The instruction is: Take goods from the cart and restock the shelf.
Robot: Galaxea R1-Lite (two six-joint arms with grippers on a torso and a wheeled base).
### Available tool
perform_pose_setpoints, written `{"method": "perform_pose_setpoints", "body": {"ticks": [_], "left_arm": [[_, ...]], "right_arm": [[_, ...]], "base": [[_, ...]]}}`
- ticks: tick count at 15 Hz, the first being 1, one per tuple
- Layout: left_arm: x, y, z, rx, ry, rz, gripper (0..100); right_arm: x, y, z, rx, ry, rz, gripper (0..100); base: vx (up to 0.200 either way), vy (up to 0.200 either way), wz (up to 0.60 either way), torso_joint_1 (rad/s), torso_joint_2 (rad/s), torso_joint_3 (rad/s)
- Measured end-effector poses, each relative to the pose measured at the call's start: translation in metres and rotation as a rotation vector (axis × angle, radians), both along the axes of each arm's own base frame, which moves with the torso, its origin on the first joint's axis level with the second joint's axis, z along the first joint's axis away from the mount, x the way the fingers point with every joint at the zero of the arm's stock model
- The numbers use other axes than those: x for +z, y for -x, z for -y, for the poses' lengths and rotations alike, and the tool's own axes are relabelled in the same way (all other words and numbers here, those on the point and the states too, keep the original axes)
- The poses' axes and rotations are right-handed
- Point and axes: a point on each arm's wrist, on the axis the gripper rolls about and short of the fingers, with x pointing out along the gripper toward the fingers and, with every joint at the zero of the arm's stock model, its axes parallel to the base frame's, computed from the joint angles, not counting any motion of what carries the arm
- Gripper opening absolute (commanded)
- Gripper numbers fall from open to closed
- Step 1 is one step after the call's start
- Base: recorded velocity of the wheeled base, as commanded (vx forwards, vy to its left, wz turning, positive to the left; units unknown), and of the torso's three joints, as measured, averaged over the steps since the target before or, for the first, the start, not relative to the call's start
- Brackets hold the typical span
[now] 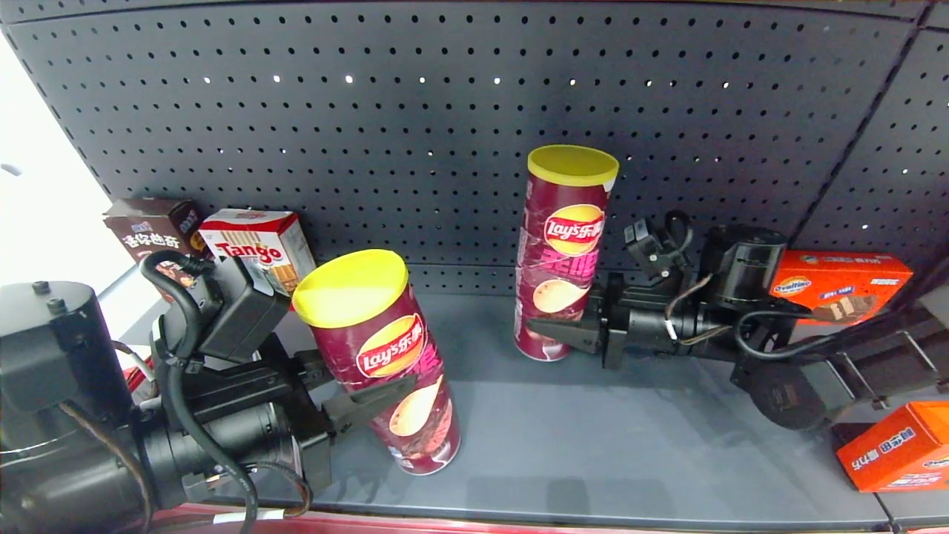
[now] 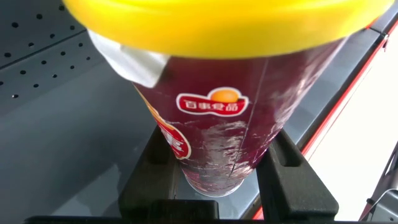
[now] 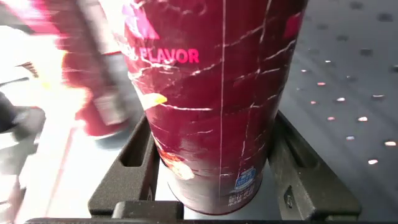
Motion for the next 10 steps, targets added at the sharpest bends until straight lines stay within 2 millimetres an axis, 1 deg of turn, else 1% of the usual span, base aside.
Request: {"method": "perform_pose_setpoints", "body": {"ticks": [2, 4, 6, 8, 10], "left_arm": [[0.0, -0.001, -0.001, 0.007, 0.0, 0.002, 0], [0.001, -0.002, -0.003, 0.018, 0.001, 0.004, 0], [0.001, -0.002, -0.004, 0.023, 0.001, 0.006, 0], [0.002, -0.003, -0.005, 0.031, 0.003, 0.009, 0], [0.003, -0.004, -0.006, 0.037, 0.003, 0.01, 0]], "right_arm": [[0.004, 0.021, 0.002, 0.006, 0.009, 0.017, 0], [0.001, 0.045, 0.004, -0.024, 0.039, 0.025, 0], [-0.006, 0.07, 0.006, -0.013, 0.06, 0.014, 0], [-0.008, 0.085, 0.007, -0.013, 0.043, 0.046, 0], [-0.013, 0.096, 0.009, -0.011, 0.033, 0.062, 0]], "base": [[0.0, 0.0, 0.0, 0.0, 0.0, 0.0], [0.0, 0.0, 0.0, 0.0, 0.0, 0.0], [0.0, 0.0, 0.0, 0.0, 0.0, 0.0], [0.0, 0.0, 0.0, 0.0, 0.0, 0.0], [0.0, 0.0, 0.0, 0.0, 0.0, 0.0]]}}
